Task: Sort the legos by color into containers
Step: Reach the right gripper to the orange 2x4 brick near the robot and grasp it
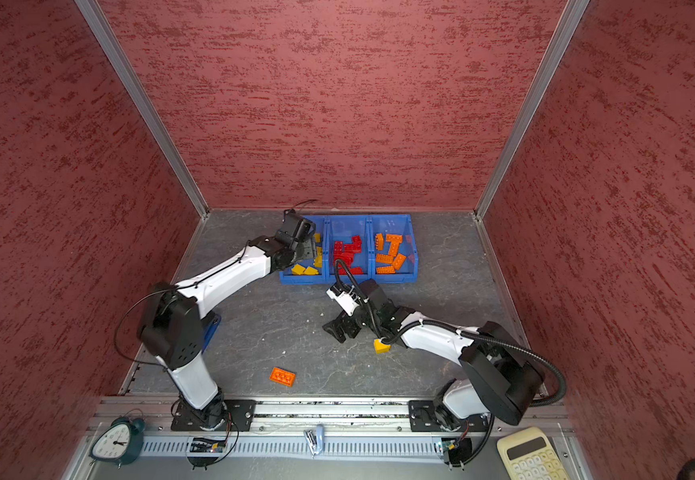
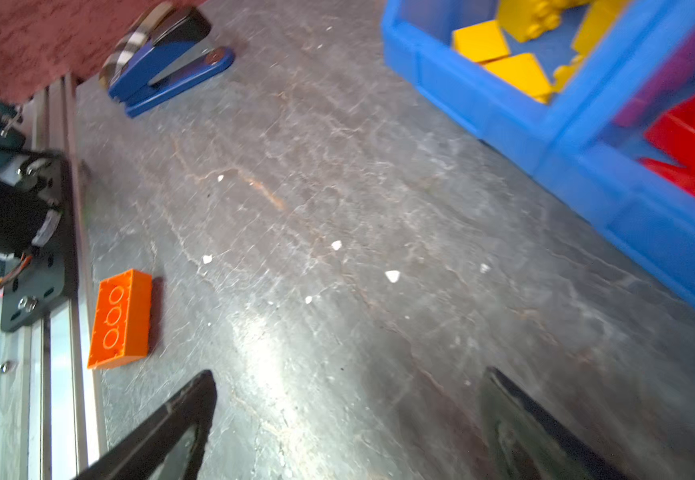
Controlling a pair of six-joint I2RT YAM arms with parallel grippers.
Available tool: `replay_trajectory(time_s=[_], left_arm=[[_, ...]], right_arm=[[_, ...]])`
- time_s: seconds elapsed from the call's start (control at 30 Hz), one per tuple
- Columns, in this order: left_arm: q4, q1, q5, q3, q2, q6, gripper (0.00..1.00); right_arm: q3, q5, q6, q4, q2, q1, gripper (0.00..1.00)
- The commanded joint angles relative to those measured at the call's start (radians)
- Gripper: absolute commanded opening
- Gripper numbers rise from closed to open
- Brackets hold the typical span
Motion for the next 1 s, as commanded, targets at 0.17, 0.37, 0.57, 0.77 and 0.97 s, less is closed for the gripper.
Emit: replay_trajectory(time_s=[0.17, 0.37, 0.57, 0.77, 0.97], left_arm=[[-0.004, 0.029, -0.097, -0.202, -0.276, -0.075, 0.95], [-0.064, 0.081, -0.149, -0.357, -0.436, -0.131, 0.99], [-0.089, 0.156, -0.155, -0.471, -0.572, -0.136, 0.99], [-0.083, 0.223, -0.116, -0.576, -0.676, -0.149, 0.99], [-0.144, 0.342, -0.063, -0.632, -0.714, -0.242, 0.99]], right_arm=[[0.142, -0.052, -0.268, -0.036, 0.129, 0.162, 0.99], [0.297, 0.096, -0.287, -0.184, 0.239, 0.295, 0.95], [0.459, 0.177, -0.253, -0.371, 0.353, 0.376, 0.86], [0.601, 0.254, -0.28, -0.54, 0.465, 0.442, 0.85], [0.692, 0.201, -0.364, -0.656, 0.52, 0.463, 0.82]])
